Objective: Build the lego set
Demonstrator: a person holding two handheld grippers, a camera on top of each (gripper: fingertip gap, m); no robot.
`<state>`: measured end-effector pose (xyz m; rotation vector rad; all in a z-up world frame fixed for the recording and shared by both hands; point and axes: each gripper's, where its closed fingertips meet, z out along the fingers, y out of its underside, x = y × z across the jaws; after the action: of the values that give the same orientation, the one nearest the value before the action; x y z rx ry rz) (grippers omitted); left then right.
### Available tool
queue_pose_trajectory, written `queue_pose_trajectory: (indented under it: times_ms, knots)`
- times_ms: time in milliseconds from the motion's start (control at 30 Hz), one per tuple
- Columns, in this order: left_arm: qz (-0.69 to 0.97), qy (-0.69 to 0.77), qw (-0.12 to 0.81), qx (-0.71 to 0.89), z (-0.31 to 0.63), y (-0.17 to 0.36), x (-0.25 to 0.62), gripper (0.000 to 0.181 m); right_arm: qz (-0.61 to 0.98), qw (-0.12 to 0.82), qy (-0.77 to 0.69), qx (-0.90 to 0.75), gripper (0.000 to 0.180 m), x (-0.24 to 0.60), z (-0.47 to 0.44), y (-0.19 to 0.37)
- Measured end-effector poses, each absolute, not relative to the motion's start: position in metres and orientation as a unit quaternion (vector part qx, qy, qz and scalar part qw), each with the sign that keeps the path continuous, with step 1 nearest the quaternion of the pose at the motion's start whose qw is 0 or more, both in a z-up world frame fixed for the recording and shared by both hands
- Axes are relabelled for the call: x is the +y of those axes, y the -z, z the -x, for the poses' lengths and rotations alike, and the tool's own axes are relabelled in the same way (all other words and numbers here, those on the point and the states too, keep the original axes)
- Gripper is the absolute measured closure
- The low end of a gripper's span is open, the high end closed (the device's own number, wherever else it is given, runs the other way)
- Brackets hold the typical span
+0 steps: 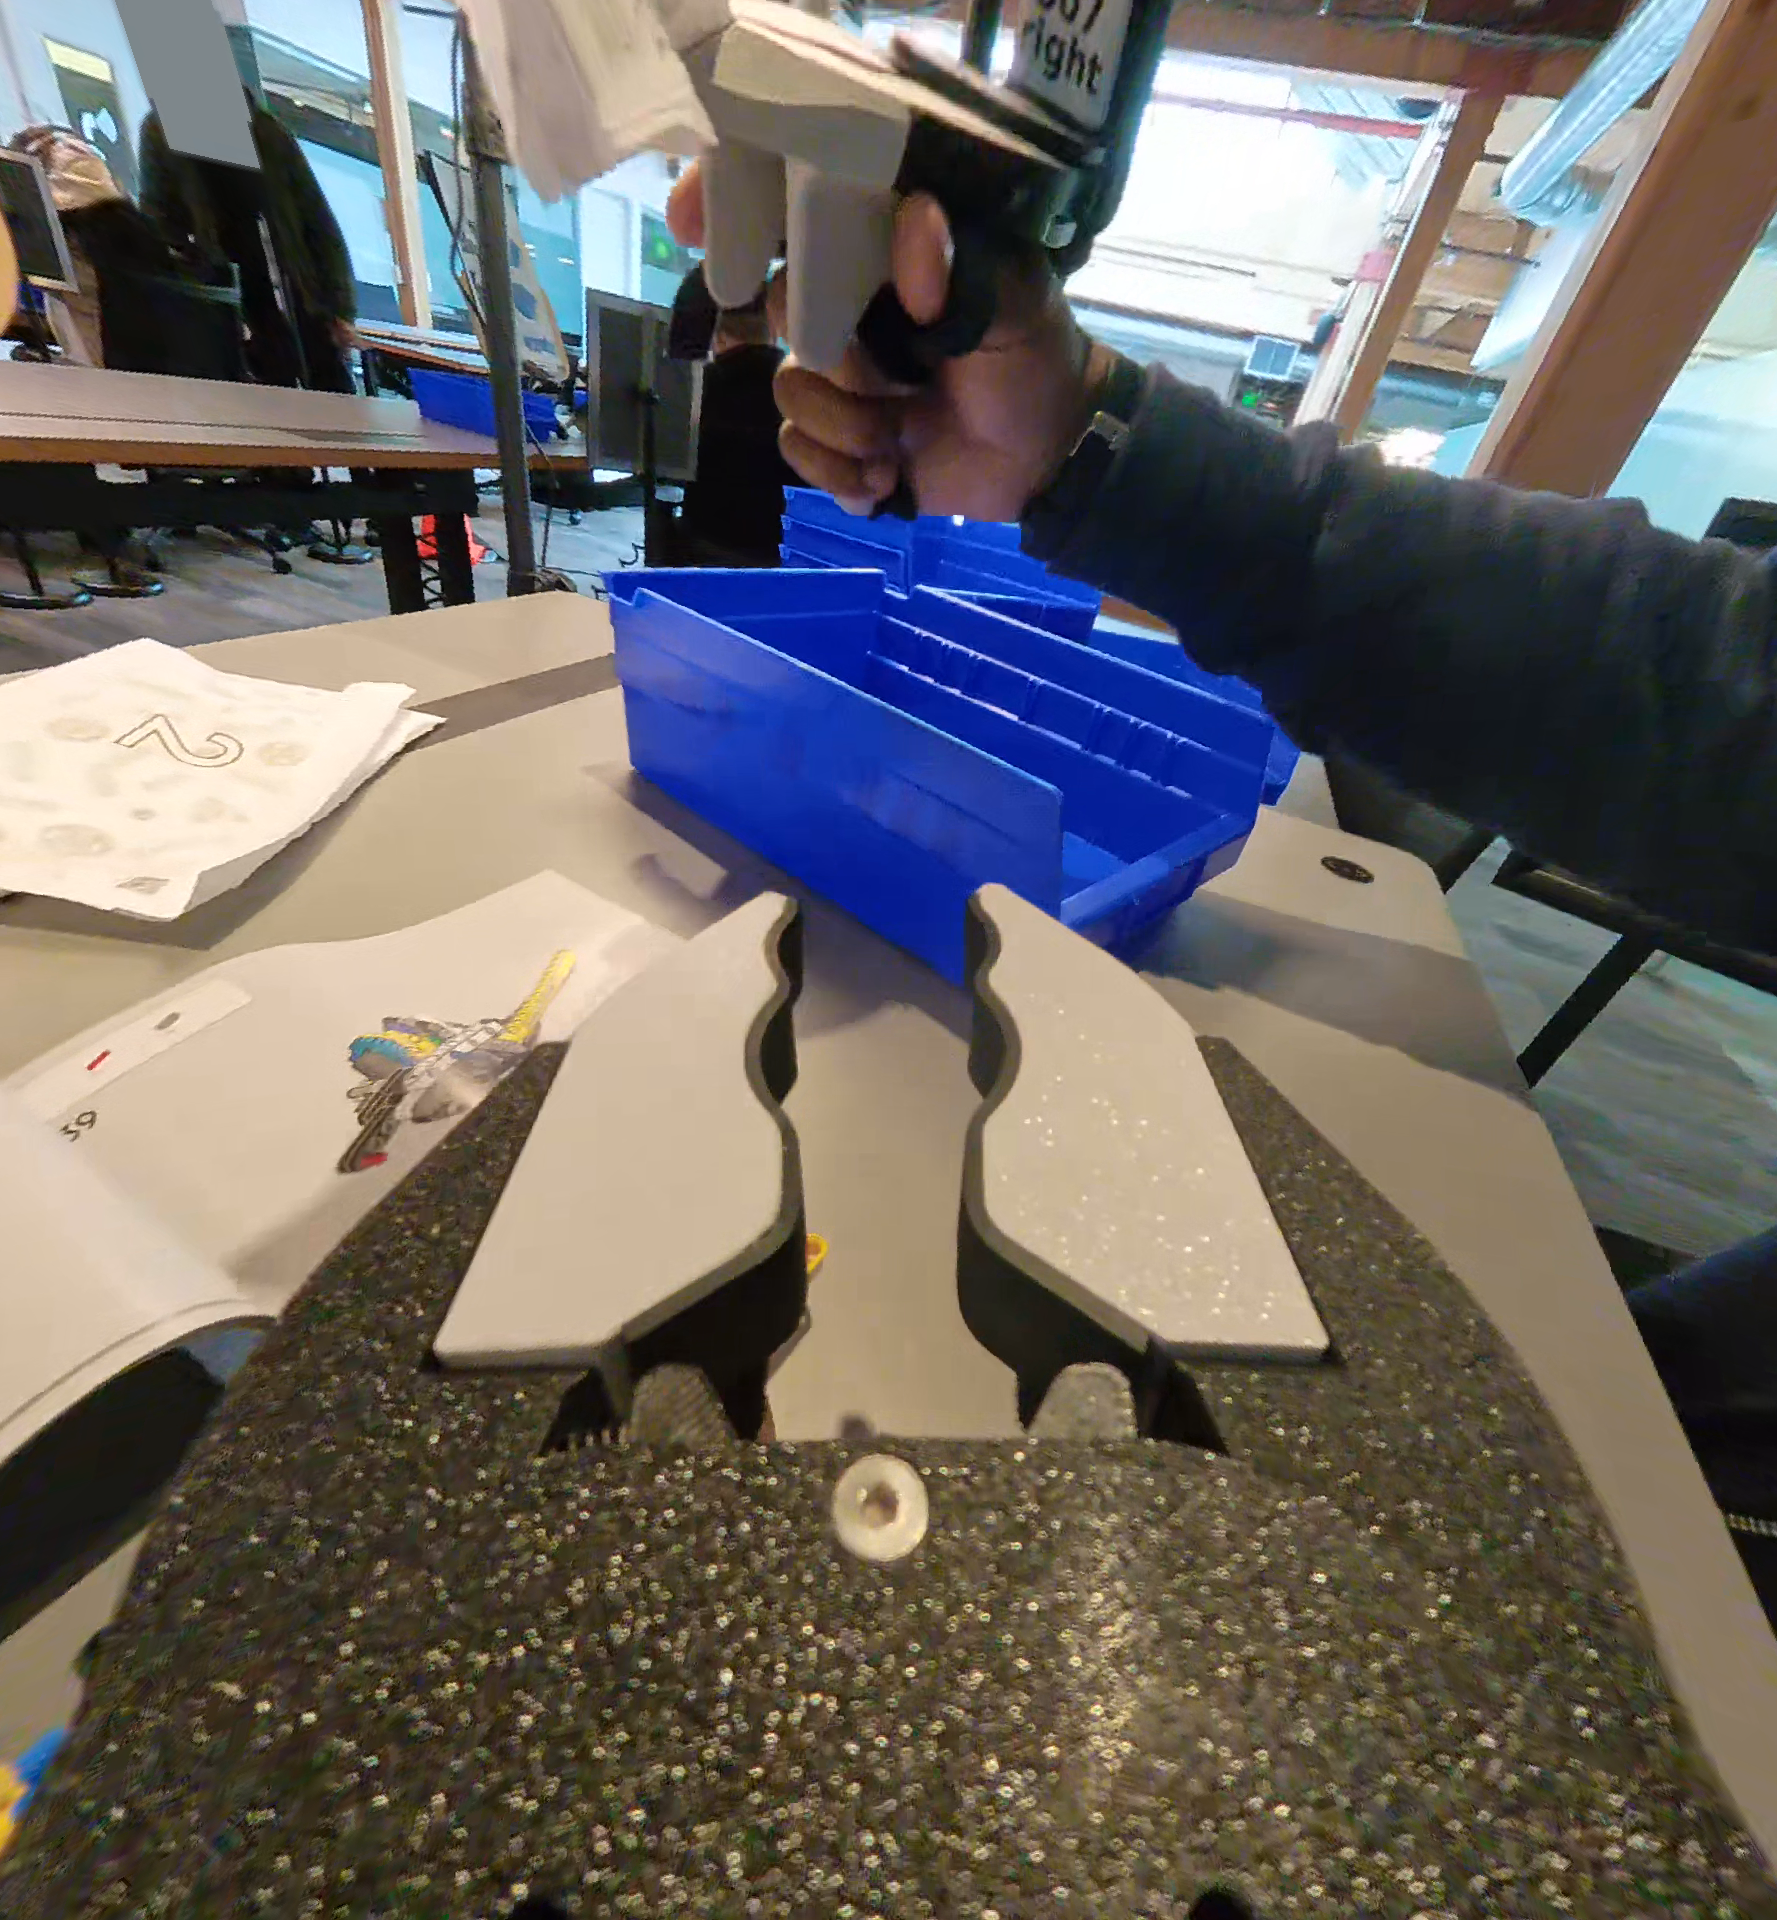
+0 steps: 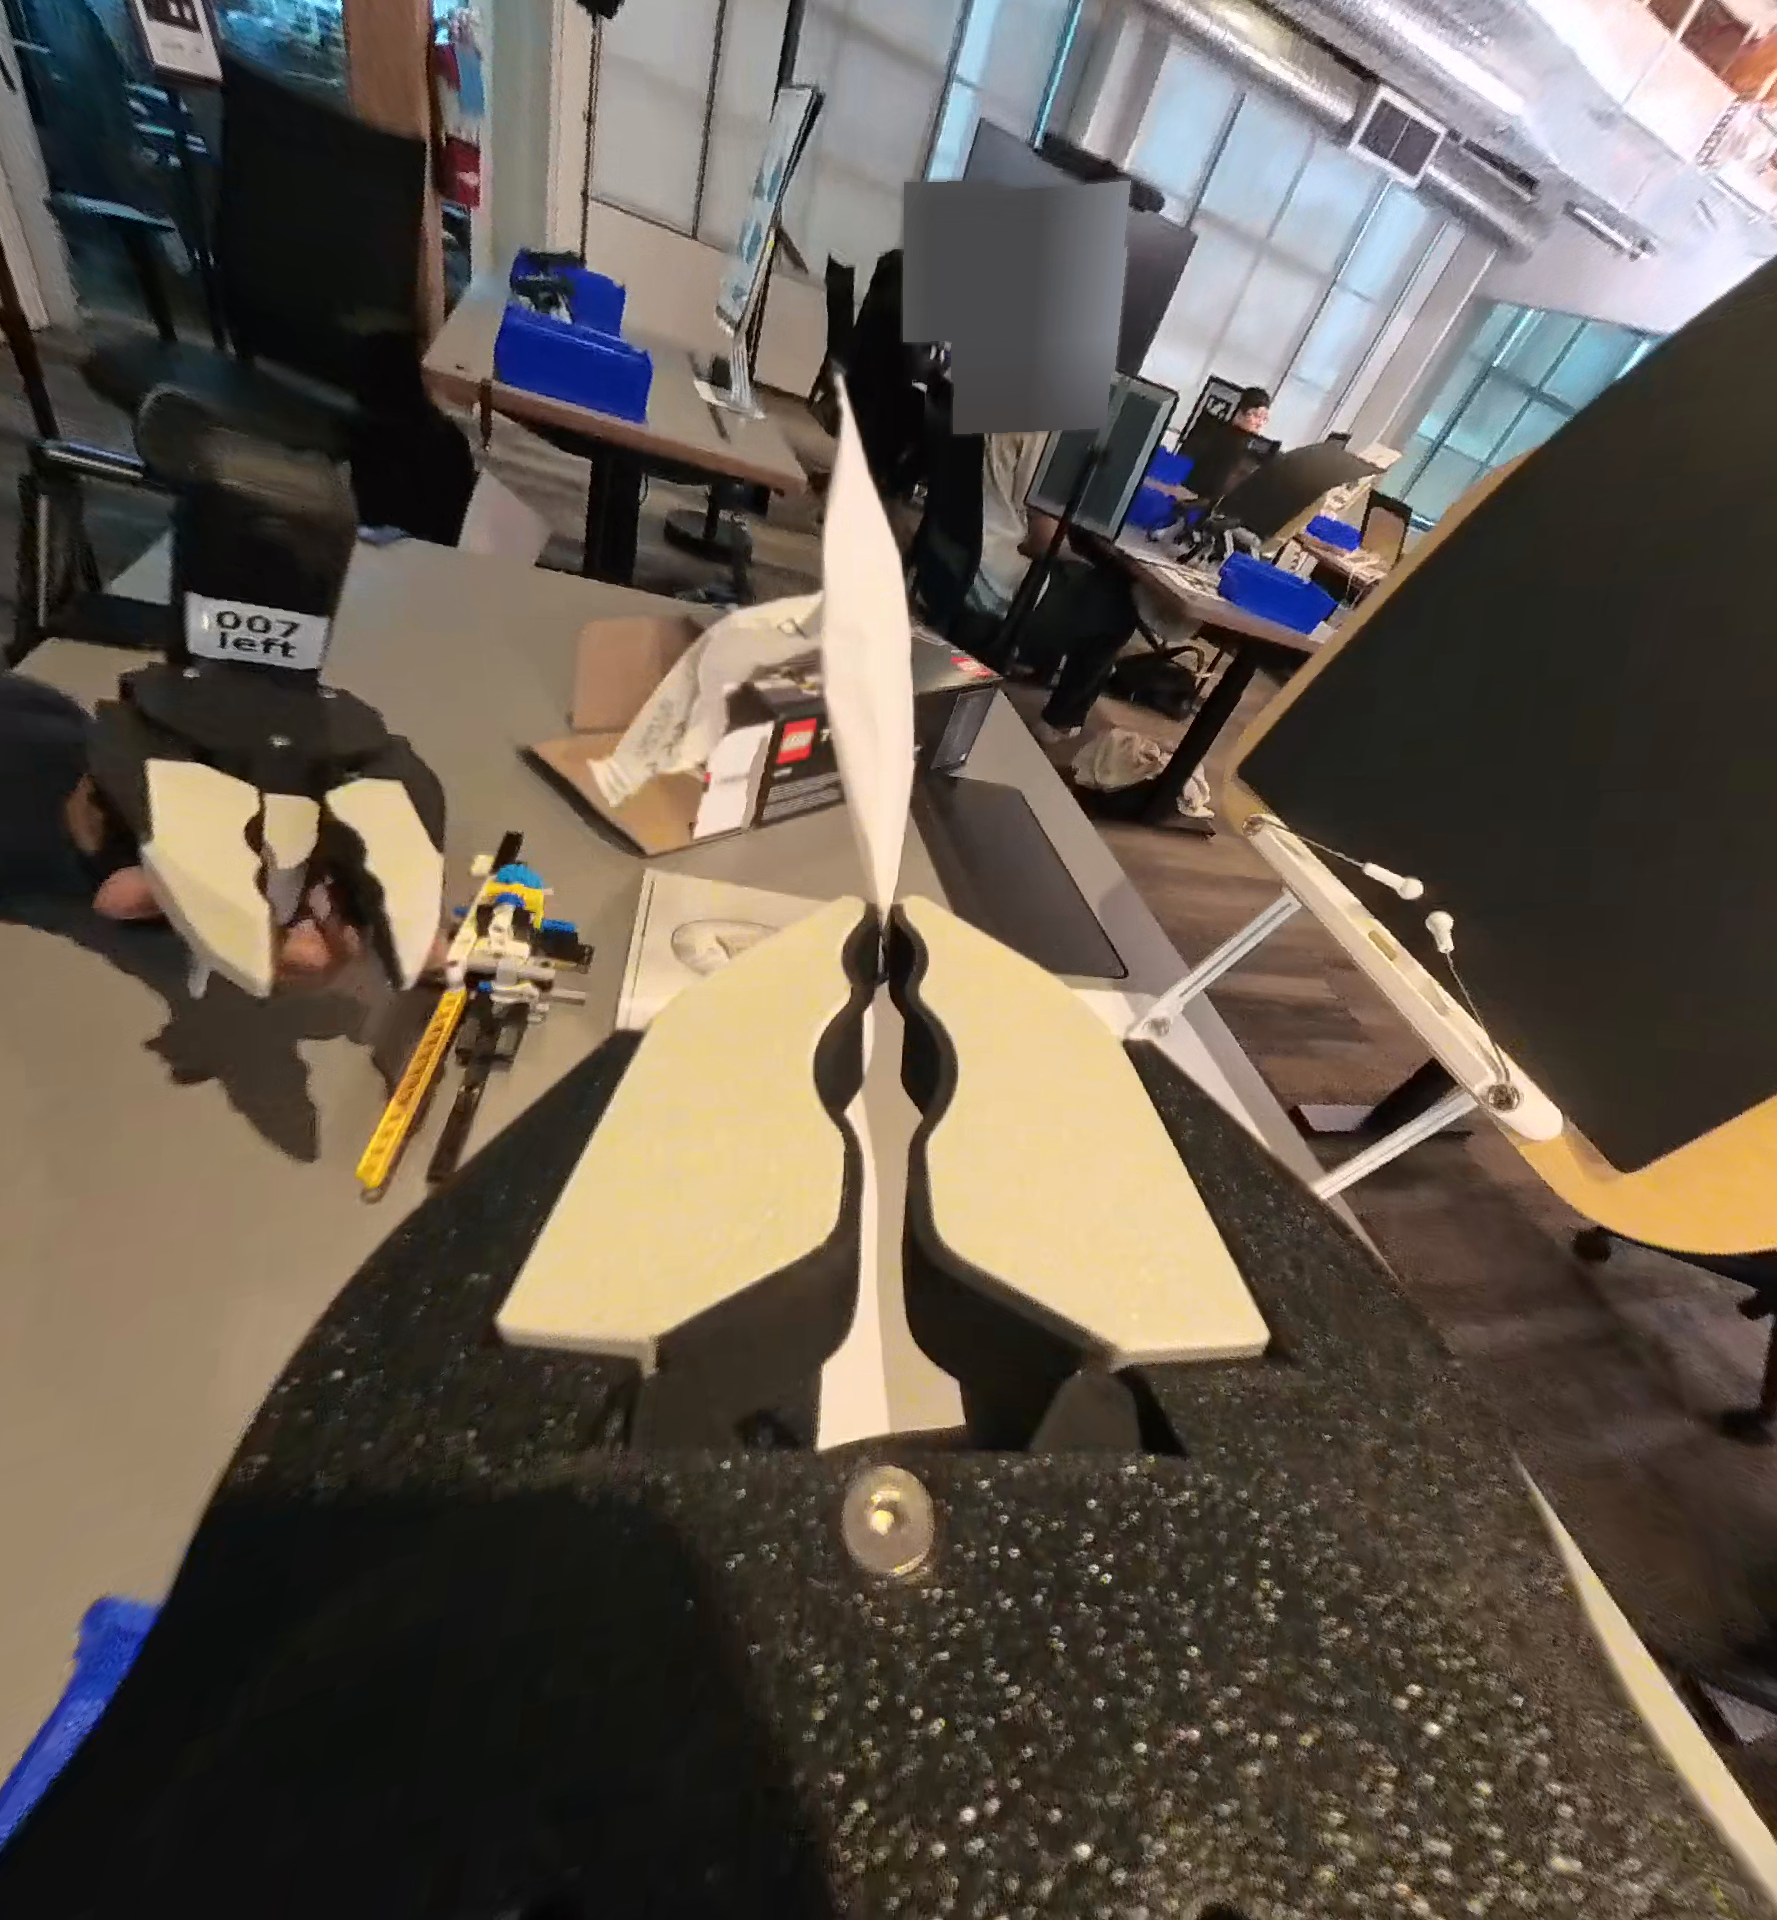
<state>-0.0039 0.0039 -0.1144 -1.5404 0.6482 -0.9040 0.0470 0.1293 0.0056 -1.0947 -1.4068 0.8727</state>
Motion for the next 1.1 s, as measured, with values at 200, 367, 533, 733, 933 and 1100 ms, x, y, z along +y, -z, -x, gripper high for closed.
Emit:
queue_pose_trajectory:
  times_ms: [200,367,533,733,933,1100]
  knots:
    - [0.656,0.395,0.591,0.254,0.011,0.108,0.007,0.153,0.514,0.507,-0.32,-0.613,0.179,0.162,-0.022,0.024]
    - [0.665,0.377,0.594,0.251,0.014,0.111,0.012,0.153,0.538,0.51,-0.067,-0.668,0.178,0.222,-0.014,0.056]
    - [0.674,0.366,0.591,0.248,0.017,0.117,0.017,0.154,0.459,0.49,0.133,-0.729,0.179,0.249,-0.008,0.085]
    - [0.682,0.367,0.581,0.25,0.015,0.123,0.019,0.154,0.449,0.514,0.153,-0.715,0.179,0.26,-0.004,0.093]
    - [0.685,0.37,0.574,0.252,0.013,0.126,0.018,0.154,0.585,0.417,0.047,-0.694,0.179,0.264,-0.018,0.12]
    - [0.686,0.365,0.575,0.257,0.012,0.126,0.017,0.155,0.713,0.345,-0.178,-0.584,0.179,0.255,-0.019,0.112]
